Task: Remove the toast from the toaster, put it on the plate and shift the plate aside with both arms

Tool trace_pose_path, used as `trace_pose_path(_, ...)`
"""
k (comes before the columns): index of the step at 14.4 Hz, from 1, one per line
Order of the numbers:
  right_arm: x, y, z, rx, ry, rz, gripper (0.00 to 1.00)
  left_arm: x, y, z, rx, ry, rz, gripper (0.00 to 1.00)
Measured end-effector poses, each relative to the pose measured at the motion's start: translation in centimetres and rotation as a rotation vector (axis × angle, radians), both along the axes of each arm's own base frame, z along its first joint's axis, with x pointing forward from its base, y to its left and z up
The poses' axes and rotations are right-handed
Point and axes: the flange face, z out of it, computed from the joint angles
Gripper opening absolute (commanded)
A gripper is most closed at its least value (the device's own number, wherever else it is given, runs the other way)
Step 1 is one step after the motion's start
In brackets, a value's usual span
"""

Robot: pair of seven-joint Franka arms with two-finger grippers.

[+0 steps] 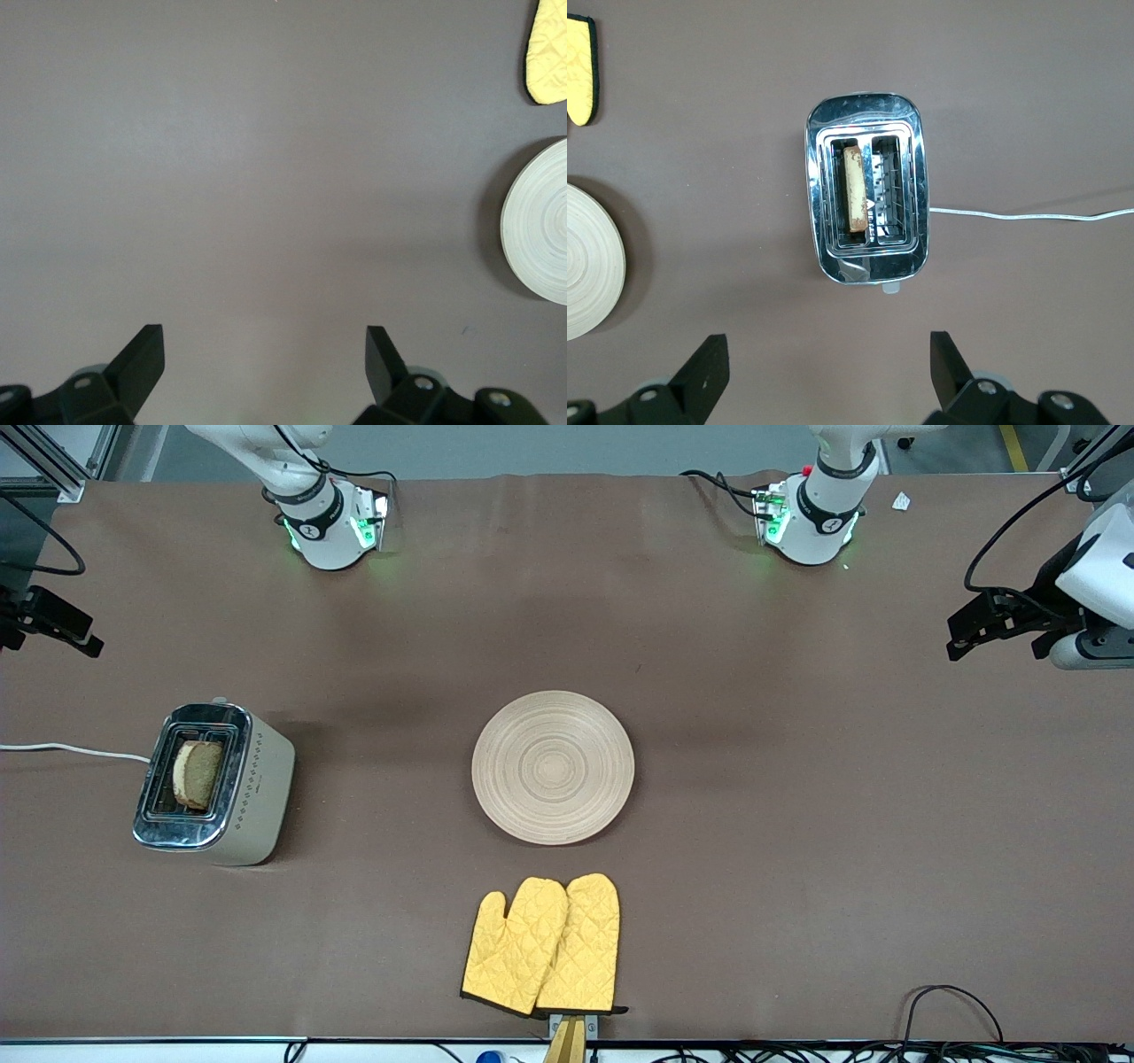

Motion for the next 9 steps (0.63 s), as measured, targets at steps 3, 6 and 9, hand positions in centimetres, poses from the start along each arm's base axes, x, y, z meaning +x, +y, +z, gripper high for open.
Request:
trace_pose_path(3,0.4,0.0,-0.2,0.008,-0.010,0.000,1.00,0.0,0.0,0.0,0.000,0.000,0.000,1.00)
trace_pose_path(6,0.8,0.1,-0.7,0.015,-0.011,0.001,1.00,0.0,0.0,0.0,0.000,0.000,0.000,1.00)
trace_pose_path(9,1.5,0.0,-2.8,0.016,-0.009,0.000,1.00,0.0,0.0,0.0,0.000,0.000,0.000,1.00)
